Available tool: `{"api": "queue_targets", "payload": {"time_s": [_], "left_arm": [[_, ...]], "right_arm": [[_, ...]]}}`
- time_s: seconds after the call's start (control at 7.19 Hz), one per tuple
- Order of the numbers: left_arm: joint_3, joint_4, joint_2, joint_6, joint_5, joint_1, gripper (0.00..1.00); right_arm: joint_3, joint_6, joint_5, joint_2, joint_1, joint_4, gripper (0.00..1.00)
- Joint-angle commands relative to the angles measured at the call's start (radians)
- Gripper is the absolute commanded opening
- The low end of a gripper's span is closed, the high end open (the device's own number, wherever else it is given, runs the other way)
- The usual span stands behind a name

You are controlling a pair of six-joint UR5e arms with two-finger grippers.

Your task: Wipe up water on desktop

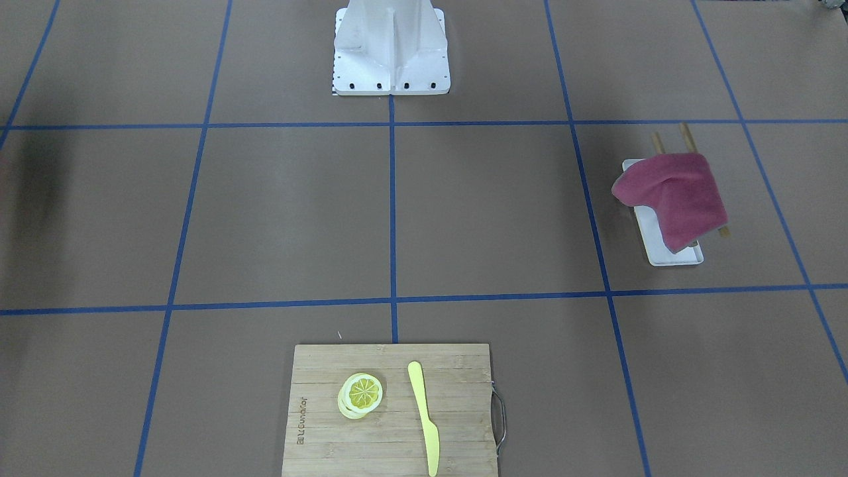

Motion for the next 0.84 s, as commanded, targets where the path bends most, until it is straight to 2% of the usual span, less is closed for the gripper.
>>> {"api": "queue_targets", "payload": {"time_s": [0.0, 0.28, 0.56, 0.7], "left_arm": [[0.0, 0.0, 0.005, -0.002, -0.003, 0.0, 0.98], [0.0, 0.005, 0.005, 0.001, -0.038, 0.0, 0.98], [0.017, 0.01, 0.008, -0.002, -0.174, -0.001, 0.98], [0.015, 0.003, 0.009, 0.001, -0.173, -0.004, 0.98]], "right_arm": [[-0.002, 0.001, -0.001, -0.001, 0.0, 0.001, 1.0], [0.002, 0.001, -0.001, -0.001, 0.0, 0.001, 1.0], [0.003, -0.001, -0.001, -0.001, 0.0, 0.001, 1.0], [0.002, 0.001, -0.003, -0.001, 0.0, 0.001, 1.0]]}}
